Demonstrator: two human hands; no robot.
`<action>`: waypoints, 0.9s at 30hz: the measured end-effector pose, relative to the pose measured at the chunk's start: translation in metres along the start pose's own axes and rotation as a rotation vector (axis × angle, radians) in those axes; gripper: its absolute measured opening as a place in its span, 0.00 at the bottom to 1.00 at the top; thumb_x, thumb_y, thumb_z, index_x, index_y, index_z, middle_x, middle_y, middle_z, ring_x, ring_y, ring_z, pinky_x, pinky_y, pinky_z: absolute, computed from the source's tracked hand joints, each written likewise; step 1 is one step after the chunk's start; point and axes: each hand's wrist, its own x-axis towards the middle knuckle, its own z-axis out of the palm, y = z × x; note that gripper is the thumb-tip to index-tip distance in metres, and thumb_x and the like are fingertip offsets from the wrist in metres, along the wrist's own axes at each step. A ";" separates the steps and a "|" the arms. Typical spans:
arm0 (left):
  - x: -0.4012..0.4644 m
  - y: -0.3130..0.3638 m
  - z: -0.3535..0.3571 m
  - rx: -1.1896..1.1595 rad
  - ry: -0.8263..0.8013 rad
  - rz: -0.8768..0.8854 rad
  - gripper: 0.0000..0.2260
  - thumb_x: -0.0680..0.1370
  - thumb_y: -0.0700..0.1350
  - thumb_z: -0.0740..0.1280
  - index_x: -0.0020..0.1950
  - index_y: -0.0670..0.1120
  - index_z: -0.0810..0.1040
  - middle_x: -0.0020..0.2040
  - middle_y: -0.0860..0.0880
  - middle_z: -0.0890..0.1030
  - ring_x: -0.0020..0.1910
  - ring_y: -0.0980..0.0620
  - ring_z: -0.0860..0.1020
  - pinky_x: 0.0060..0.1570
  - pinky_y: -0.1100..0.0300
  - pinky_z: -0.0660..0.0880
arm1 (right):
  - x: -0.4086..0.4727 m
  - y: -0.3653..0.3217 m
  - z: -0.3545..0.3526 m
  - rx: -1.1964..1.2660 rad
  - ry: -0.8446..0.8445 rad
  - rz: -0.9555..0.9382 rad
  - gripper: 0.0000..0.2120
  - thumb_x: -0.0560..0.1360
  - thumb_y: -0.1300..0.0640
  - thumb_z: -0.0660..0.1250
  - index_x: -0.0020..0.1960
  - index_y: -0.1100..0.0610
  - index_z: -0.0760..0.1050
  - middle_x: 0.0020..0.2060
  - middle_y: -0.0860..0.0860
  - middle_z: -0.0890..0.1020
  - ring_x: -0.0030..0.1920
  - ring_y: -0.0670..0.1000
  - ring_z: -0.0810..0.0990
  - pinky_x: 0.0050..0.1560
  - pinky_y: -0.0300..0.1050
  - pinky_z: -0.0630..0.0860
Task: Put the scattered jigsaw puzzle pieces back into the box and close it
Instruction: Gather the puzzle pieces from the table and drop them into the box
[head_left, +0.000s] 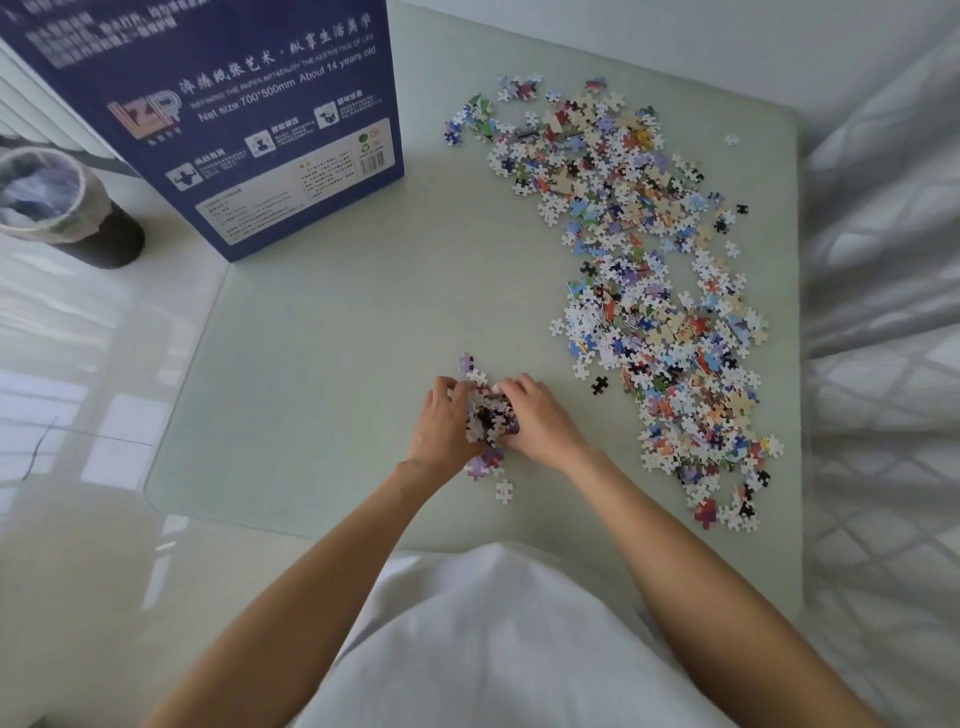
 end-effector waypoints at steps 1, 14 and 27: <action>0.001 0.000 0.000 -0.008 0.000 -0.005 0.36 0.66 0.48 0.77 0.69 0.44 0.64 0.64 0.43 0.65 0.63 0.44 0.68 0.62 0.59 0.65 | -0.001 -0.001 0.001 0.015 0.015 0.006 0.27 0.68 0.57 0.74 0.63 0.58 0.67 0.57 0.55 0.72 0.56 0.55 0.72 0.53 0.48 0.73; 0.005 -0.002 -0.008 0.069 -0.054 0.059 0.19 0.72 0.47 0.71 0.62 0.45 0.74 0.55 0.45 0.75 0.52 0.45 0.76 0.51 0.59 0.70 | -0.014 -0.001 0.005 0.161 0.165 0.069 0.16 0.71 0.56 0.72 0.57 0.59 0.77 0.49 0.53 0.81 0.48 0.53 0.79 0.43 0.37 0.67; 0.007 0.004 -0.010 0.146 -0.158 0.067 0.31 0.69 0.54 0.73 0.68 0.45 0.68 0.58 0.45 0.71 0.57 0.45 0.72 0.56 0.56 0.70 | -0.019 0.001 -0.004 0.272 0.202 0.122 0.08 0.71 0.59 0.71 0.50 0.58 0.81 0.41 0.53 0.84 0.40 0.53 0.81 0.41 0.43 0.76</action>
